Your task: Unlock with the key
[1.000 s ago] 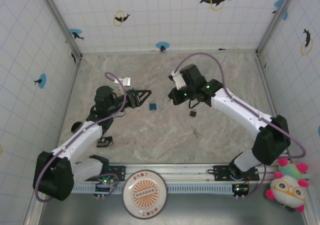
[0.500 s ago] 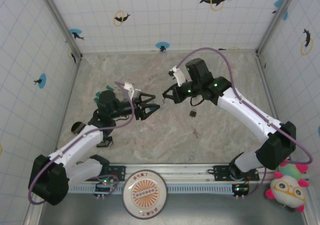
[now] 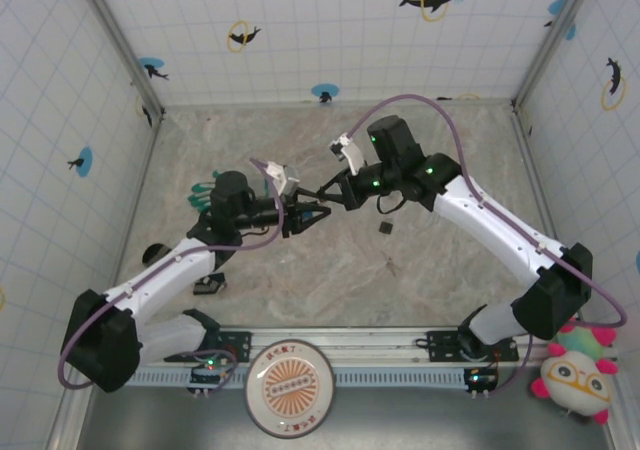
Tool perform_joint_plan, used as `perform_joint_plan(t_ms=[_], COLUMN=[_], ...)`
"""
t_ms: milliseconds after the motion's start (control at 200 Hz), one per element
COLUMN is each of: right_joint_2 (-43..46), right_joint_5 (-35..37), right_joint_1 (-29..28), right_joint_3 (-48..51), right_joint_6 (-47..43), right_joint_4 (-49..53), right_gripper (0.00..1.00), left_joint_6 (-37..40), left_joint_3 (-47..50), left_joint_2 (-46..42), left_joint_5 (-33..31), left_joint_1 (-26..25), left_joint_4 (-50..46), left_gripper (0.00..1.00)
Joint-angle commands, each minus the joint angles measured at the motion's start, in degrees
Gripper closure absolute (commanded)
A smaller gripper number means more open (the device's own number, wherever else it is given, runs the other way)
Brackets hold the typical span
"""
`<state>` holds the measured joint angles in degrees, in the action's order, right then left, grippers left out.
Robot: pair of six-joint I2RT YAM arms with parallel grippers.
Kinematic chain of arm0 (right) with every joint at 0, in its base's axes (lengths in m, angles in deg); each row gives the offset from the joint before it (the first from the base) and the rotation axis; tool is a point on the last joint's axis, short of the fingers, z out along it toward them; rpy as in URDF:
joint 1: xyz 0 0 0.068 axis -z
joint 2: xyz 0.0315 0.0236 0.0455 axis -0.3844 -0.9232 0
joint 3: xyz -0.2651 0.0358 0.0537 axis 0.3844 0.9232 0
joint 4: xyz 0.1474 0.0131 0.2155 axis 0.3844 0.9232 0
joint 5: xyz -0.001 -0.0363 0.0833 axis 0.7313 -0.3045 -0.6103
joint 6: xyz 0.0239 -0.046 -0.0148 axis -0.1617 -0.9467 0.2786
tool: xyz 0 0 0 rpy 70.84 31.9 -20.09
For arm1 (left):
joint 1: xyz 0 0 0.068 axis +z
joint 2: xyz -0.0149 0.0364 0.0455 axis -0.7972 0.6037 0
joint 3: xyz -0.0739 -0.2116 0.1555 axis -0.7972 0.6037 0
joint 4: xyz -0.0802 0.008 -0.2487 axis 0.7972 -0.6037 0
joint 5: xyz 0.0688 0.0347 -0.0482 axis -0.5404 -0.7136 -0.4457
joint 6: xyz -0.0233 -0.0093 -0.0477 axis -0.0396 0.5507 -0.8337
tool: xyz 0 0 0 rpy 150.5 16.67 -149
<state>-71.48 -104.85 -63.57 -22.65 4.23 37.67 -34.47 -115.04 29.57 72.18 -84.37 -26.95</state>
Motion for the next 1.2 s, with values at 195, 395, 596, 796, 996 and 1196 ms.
perform_joint_plan(t_ms=[195, 395, 596, 796, 996, 1196], right_joint_2=[1.6, 1.9, 2.4, 3.0, 3.5, 3.7], right_joint_5=[-0.1, 0.5, 1.2, 1.9, 2.5, 2.7], right_joint_1=[1.2, 1.2, 1.4, 1.5, 1.6, 1.6], right_joint_3=[-2.1, -1.9, -1.5, -0.2, 1.1, 1.6], right_joint_6=[0.5, 0.2, -0.5, -1.2, -1.5, -1.5], right_joint_4=[-1.4, -0.7, 0.0, 0.8, 0.7, 0.4], right_gripper=[1.0, 1.0, 1.0, 1.0, 1.0, 1.0], left_joint_6=[1.0, 1.5, 2.3, 2.2, 2.4, 2.2], left_joint_3=[-0.9, -1.5, -2.2, -3.0, -3.9, -4.8], left_joint_2=[-0.6, -0.7, -0.8, -1.0, -1.2, -1.3], left_joint_5=[1.7, 1.3, 0.3, -0.6, -0.4, 0.3], left_joint_1=[-0.3, -0.3, -0.4, -0.4, -0.3, -0.3], left_joint_4=[-3.6, -6.0, -9.4, -10.8, -12.1, -13.0], left_gripper=[0.74, 0.85, 0.88, 0.87, 0.88, 0.84])
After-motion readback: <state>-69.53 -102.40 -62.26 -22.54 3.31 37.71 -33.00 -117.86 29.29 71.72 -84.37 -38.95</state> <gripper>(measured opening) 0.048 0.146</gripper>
